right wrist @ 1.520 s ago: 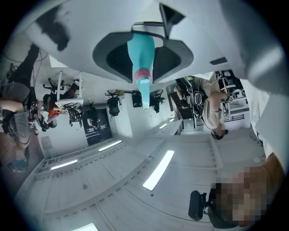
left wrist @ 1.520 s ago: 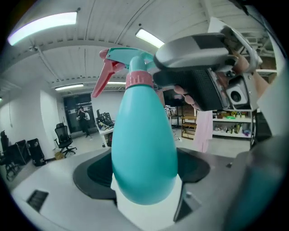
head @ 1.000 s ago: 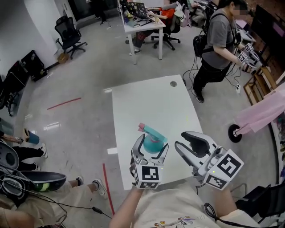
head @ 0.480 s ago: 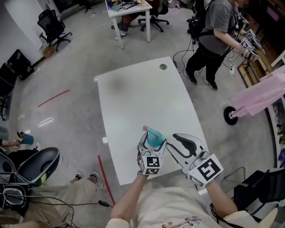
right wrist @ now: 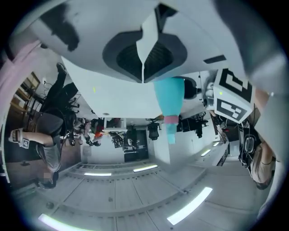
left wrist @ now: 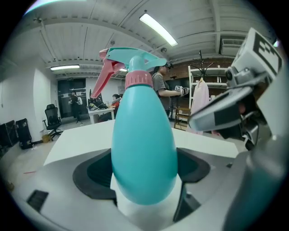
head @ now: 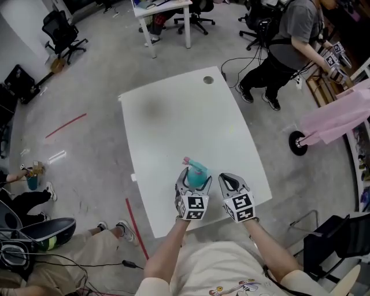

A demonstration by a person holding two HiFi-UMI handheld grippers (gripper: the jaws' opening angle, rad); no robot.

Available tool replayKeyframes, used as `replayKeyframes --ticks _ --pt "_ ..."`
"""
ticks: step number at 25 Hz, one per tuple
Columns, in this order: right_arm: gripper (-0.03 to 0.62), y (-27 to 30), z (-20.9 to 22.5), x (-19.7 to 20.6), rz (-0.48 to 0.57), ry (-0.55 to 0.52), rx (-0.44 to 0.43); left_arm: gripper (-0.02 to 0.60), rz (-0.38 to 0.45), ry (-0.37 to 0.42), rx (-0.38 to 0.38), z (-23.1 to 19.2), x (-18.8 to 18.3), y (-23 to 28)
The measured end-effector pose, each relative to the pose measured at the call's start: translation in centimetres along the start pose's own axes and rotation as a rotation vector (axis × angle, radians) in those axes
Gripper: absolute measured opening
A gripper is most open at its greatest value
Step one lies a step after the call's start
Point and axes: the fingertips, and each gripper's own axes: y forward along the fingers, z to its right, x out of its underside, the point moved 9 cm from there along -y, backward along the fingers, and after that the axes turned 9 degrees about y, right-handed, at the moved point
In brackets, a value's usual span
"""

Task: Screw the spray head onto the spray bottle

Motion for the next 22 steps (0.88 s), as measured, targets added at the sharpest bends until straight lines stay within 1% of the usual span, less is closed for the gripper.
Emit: replayKeyframes --ticks 3,6,8,10,12,14,18,22 --pt "0.009 0.1 0.1 1.9 -0.037 -0.007 0.011 0.407 0.014 0.013 0.003 0.4 1.2 0.4" --pt "0.006 -0.1 -0.3 2.0 -0.05 -0.024 0.006 0.407 -0.003 0.046 0.015 0.8 2.3 0.6" --pt "0.006 -0.2 -0.5 1.8 -0.048 -0.029 0.0 0.407 -0.018 0.054 0.021 1.1 3.2 0.7" --pt "0.006 -0.2 -0.6 1.7 -0.044 -0.038 -0.009 0.407 -0.011 0.046 0.023 1.5 4.2 0.6" --pt "0.006 -0.3 -0.7 1.7 -0.043 -0.046 -0.017 0.407 0.006 0.014 0.027 1.6 4.8 0.4" --pt "0.006 -0.3 -0.8 1.8 -0.046 -0.05 -0.02 0.407 0.001 0.005 0.03 1.6 5.0 0.4" --pt "0.006 -0.6 -1.3 2.1 -0.05 -0.053 -0.03 0.407 -0.053 0.067 0.043 2.3 5.1 0.3" --pt "0.006 -0.3 -2.0 1.9 -0.051 -0.055 -0.043 0.407 -0.072 0.084 0.053 2.2 5.3 0.2"
